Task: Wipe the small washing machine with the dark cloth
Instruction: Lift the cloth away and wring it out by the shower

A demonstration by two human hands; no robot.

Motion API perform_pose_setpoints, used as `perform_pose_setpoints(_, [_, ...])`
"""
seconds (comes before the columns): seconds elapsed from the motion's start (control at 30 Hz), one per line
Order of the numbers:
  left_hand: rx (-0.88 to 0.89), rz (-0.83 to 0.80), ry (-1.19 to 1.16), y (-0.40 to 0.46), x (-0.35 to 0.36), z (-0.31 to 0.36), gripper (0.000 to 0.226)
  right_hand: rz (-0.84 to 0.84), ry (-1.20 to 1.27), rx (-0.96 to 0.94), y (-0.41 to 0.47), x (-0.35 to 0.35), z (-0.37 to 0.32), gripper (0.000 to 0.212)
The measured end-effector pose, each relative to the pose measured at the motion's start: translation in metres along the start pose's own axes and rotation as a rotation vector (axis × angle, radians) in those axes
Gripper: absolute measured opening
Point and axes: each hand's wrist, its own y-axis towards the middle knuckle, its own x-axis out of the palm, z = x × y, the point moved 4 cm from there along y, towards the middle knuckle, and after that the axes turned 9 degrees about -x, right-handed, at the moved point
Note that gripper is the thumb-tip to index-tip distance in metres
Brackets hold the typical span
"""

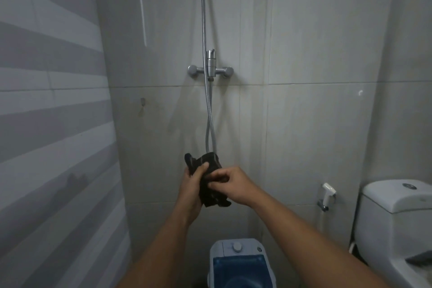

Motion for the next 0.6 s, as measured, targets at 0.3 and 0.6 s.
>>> perform_pose_setpoints(0.3, [-0.127,-0.013,0.029,0.005,-0.008,0.009,0.038,0.128,-0.602,-0.034,0.03,-0.016,-0.005,0.059])
perform_pose_setpoints(0.6, [-0.072,-0.013,0.116,0.005,-0.006,0.031,0.041,0.193,-0.337,-0.125,0.038,-0.033,-0.023,0.013])
